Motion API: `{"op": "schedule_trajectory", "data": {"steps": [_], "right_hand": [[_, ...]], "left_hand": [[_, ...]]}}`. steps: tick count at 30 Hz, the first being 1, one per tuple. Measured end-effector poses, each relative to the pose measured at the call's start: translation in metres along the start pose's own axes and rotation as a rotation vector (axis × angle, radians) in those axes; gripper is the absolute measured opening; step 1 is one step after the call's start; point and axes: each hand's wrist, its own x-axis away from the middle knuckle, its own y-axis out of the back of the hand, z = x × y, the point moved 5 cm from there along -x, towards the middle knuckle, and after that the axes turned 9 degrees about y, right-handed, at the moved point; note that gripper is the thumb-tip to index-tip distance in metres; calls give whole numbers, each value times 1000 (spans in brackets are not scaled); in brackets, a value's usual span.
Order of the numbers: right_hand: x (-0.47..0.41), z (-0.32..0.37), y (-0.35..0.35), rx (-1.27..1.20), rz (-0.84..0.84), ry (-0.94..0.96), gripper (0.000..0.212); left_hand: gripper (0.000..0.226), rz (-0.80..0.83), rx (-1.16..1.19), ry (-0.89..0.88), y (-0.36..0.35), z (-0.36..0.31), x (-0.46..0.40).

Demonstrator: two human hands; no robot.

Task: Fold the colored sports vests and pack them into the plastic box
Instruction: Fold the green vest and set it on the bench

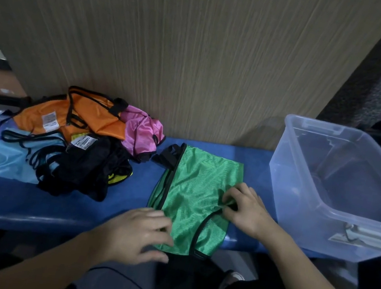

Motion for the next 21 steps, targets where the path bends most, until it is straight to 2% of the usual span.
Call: {"op": "schedule_trajectory", "data": {"steps": [3, 8, 12, 16, 18, 21], "right_hand": [[-6, -1, 4, -139, -62, -50, 9], [-17, -2, 7, -267, -153, -104, 16], [-24, -1, 14, -364, -295, -91, 44], [-35, -7, 17, -380, -326, -147, 63], [-40, -14, 19, -400, -357, -206, 62], [-44, -24, 21, -377, -404, -264, 49]], "left_hand": [[25, -89, 118, 78, 10, 5, -8], [18, -274, 239, 241, 24, 34, -32], [32, -296, 331, 456, 20, 69, -56], [45, -293, 404, 578, 18, 96, -90], [51, -286, 396, 621, 13, 107, -112], [64, -287, 262, 728, 2, 122, -136]]}}
